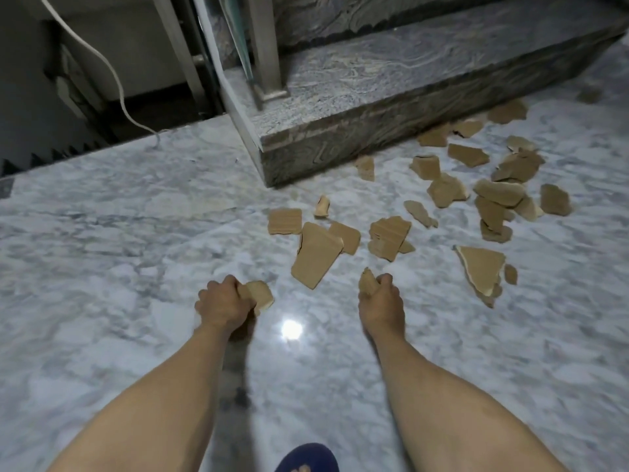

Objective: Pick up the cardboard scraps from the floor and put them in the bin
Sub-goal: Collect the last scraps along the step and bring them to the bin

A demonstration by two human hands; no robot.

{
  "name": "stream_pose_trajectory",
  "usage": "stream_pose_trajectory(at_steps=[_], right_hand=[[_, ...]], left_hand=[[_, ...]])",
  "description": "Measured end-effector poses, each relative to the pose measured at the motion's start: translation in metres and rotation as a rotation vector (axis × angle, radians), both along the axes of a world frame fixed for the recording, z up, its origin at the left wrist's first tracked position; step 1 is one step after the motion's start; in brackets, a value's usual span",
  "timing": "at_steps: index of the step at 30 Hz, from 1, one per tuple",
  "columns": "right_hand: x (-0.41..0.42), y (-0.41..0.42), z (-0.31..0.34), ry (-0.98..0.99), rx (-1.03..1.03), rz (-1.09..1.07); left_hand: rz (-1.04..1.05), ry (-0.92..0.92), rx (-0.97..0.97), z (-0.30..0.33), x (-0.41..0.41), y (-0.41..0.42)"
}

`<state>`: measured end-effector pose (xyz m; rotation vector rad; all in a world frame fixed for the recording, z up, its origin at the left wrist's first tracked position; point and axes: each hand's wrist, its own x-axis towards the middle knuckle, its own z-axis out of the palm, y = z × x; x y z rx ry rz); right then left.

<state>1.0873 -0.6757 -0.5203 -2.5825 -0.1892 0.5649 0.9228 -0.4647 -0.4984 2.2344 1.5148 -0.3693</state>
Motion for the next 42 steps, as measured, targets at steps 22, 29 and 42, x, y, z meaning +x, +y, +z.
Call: stream_pose_trajectory(at_steps=[22, 29, 42], right_hand=[[0.133, 0.047, 0.016, 0.267, 0.284, -0.337], [0.133, 0.054, 0.009, 0.166, 0.075, -0.341], [0.136, 0.05, 0.008, 0.154, 0.215, -0.273]], left_hand=[[-0.136, -0.253, -0.293, 0.012, 0.198, -0.026], [-0.072, -0.151, -0.161, 0.007, 0.207, -0.029], [0.09, -0.388, -0.294, 0.033, 0.192, 0.025]])
